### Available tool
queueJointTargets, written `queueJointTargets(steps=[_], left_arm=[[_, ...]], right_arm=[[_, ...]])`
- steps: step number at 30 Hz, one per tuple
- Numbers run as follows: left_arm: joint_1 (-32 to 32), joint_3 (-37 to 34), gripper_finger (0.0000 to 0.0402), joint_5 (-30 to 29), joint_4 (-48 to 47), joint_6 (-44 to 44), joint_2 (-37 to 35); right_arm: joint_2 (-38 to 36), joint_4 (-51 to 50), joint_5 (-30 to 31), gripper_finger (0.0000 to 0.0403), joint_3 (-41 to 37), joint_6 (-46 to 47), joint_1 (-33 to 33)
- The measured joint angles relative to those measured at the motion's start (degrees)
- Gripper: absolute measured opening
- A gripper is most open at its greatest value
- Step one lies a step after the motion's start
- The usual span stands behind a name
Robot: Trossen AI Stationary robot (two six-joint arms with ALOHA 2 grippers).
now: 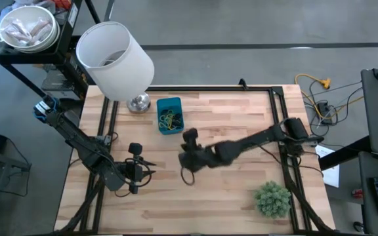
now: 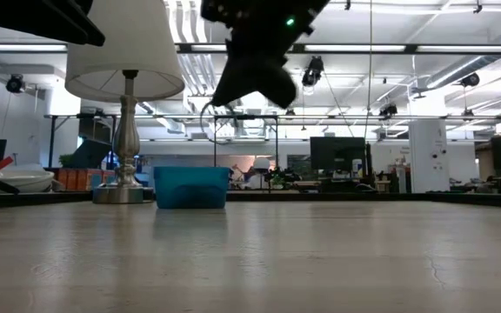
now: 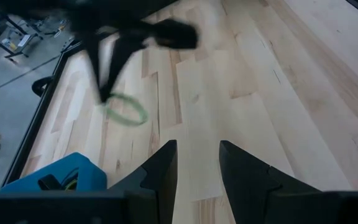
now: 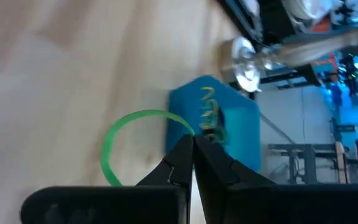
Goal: Pick and place rubber bands into bin
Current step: Put the green rubber band into the blue bin
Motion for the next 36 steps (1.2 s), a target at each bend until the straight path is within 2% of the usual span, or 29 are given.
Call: queueJointTargets(steps=[6,17,21,26,36], left_arm=[[0.00,0.00,0.0105,-0.01,-0.01,0.01,0.00],[0.02,0.00,0.0105,-0.02,-0.04,0.02,0.00],[0.01,0.00,0.0105,-0.01,-0.04,0.02,0.00],[0.02,0.00,0.0105,-0.02,-0.02,0.48,0.00],[0.12,0.00,0.0105,-0.02,0.00,0.49,0.00]], right_arm=[[-0.04,6.39,-3.85,0.0009,0.00,-4.80,-7.38],[-0.04,18.64,-19.17,0.0008,-0.02,-5.27,-19.68],[-0.04,21.27,-23.13,0.0008,-0.02,-2.12,-23.58],[0.23,23.91,-31.86,0.0008,-0.04,4.60,-27.99],[0.95,24.99,-39.28,0.0008,-0.04,15.11,-31.49]])
